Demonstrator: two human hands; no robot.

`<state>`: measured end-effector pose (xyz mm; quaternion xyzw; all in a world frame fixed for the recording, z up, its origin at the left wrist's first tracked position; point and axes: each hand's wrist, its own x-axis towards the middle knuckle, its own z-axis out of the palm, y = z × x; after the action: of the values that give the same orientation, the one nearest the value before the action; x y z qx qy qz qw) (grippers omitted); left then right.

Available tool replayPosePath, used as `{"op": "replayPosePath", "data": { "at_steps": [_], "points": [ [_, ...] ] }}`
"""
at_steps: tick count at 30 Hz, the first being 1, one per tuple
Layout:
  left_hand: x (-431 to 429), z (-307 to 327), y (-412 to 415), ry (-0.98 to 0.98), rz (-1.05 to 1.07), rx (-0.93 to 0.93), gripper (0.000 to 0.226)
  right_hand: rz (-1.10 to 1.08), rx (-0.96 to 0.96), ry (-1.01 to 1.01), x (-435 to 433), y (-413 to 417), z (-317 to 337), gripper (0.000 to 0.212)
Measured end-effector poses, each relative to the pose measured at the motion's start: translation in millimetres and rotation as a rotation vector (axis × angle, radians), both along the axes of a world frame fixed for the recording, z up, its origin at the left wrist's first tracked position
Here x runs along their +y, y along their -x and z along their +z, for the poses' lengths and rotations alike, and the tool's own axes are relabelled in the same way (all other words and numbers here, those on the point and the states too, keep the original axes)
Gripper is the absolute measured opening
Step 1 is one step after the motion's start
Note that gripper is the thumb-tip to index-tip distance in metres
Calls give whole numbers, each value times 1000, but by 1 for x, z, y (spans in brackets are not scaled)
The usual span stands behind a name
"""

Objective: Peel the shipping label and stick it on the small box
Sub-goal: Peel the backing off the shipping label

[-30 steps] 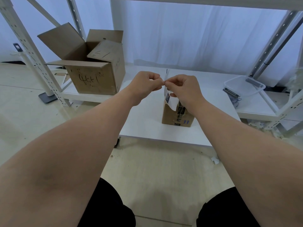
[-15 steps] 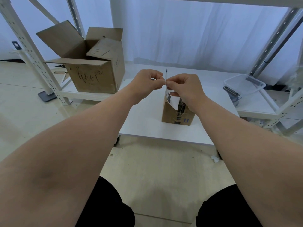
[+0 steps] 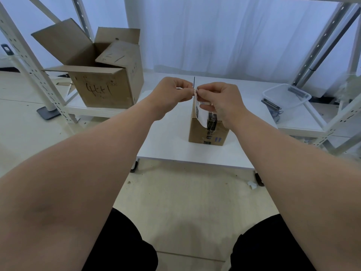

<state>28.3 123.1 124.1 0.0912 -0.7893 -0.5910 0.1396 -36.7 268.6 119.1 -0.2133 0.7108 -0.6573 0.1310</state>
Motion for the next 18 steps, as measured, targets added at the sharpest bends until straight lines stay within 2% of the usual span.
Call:
{"op": "replayPosePath", "data": {
  "at_steps": [18],
  "points": [
    [-2,2,-4,-14,-8,67,12,-8,-75,27,-7,-3,0,9]
  ]
}}
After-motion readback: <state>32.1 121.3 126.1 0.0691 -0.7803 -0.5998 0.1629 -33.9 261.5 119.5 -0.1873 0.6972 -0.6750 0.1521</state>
